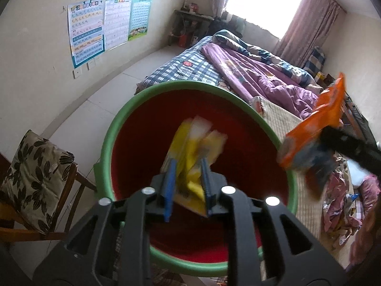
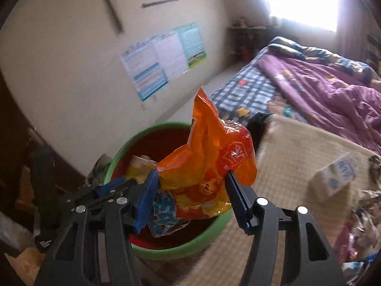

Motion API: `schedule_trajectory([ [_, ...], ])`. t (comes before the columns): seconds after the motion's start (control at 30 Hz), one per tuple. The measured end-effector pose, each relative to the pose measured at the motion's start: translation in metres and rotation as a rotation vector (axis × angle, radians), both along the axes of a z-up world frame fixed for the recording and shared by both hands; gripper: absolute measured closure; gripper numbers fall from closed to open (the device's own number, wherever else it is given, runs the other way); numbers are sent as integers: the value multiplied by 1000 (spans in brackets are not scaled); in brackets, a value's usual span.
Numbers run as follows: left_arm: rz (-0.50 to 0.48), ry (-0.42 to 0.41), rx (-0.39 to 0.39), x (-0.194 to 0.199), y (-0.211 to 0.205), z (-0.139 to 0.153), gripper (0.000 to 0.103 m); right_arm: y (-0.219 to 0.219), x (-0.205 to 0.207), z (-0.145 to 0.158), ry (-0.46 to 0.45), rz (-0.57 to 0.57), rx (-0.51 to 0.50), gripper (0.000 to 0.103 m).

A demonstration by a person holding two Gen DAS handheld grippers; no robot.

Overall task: Collect trash
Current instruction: 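Drop the yellow wrapper in the bin with the left gripper while the right drops the orange bag, then grasp the pink snack wrapper with the left gripper while the right gripper grasps crumpled paper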

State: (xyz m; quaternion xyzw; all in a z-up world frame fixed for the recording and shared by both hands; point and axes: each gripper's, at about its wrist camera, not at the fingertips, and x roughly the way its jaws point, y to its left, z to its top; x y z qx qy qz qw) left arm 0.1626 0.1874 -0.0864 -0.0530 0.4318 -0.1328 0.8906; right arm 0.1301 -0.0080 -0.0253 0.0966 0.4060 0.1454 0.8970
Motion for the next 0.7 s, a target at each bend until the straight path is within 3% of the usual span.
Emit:
schedule_trajectory([
  [0.13, 15, -5, 3, -2, 2, -1, 65, 10, 6, -14, 37, 29, -10, 44],
  [0.23, 29, -5, 4, -3, 3, -1, 58, 9, 7, -17, 42, 29, 3, 36],
  [0.47, 45, -27, 10, -10, -3, 5, 58, -11, -7, -16, 28, -3, 38, 33],
  [0.7, 22, -56, 15, -21, -29, 17, 58, -58, -37, -5, -17, -77, 45, 33],
])
